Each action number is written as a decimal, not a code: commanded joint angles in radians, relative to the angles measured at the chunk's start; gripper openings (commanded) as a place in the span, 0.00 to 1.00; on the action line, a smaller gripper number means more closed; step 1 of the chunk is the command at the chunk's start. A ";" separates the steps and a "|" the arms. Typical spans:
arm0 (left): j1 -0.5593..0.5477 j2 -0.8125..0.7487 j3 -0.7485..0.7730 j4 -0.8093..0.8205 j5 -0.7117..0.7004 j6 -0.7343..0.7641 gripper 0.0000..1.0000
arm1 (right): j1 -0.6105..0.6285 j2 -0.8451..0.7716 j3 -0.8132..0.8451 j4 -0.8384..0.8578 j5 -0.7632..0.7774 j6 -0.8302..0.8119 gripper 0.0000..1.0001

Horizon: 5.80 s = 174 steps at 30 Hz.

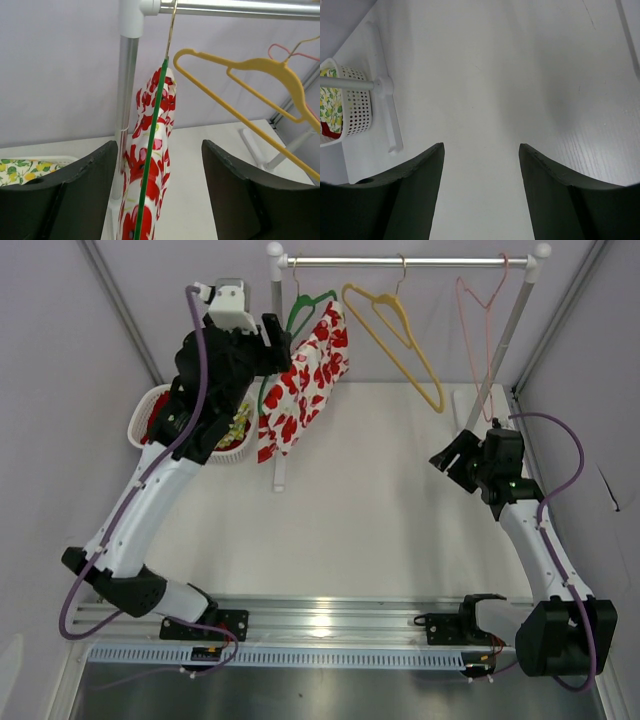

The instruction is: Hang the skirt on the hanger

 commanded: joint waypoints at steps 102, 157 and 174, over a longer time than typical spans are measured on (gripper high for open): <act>0.488 0.176 -0.454 0.081 -0.150 -0.400 0.00 | 0.021 0.116 -0.102 0.124 -0.076 -0.078 0.42; -0.279 -0.506 -0.620 0.098 -0.026 -0.354 0.00 | 0.225 -0.066 -0.006 -0.023 -0.007 -0.085 0.43; -0.483 0.062 -0.766 0.336 0.157 -0.516 0.68 | 0.163 -0.129 -0.052 -0.155 0.113 -0.127 0.58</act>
